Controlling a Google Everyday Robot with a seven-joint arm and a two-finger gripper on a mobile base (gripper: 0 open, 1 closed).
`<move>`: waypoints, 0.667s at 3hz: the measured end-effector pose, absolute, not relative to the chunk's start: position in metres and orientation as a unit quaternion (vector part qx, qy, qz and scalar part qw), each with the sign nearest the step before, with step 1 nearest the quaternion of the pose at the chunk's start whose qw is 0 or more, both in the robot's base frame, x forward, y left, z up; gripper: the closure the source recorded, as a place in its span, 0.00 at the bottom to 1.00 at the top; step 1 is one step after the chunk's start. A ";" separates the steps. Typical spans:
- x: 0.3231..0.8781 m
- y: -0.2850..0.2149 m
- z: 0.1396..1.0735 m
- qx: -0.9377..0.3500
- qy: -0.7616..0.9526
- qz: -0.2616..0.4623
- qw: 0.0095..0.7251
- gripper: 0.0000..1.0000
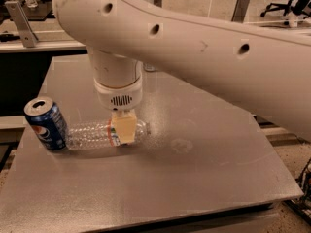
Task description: Move water bottle near pepsi can
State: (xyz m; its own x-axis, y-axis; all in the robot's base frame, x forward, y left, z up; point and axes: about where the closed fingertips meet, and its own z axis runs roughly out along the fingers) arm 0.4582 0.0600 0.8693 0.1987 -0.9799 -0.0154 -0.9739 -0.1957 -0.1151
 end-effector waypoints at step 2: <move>0.460 0.062 0.868 -0.770 0.636 -0.017 0.057 0.00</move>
Offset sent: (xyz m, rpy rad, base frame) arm 0.0013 0.0008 -0.0016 0.0205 0.0159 -0.0073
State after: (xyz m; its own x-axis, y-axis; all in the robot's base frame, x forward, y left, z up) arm 0.4602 0.0624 0.8676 0.1912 -0.9805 -0.0461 -0.9766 -0.1853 -0.1090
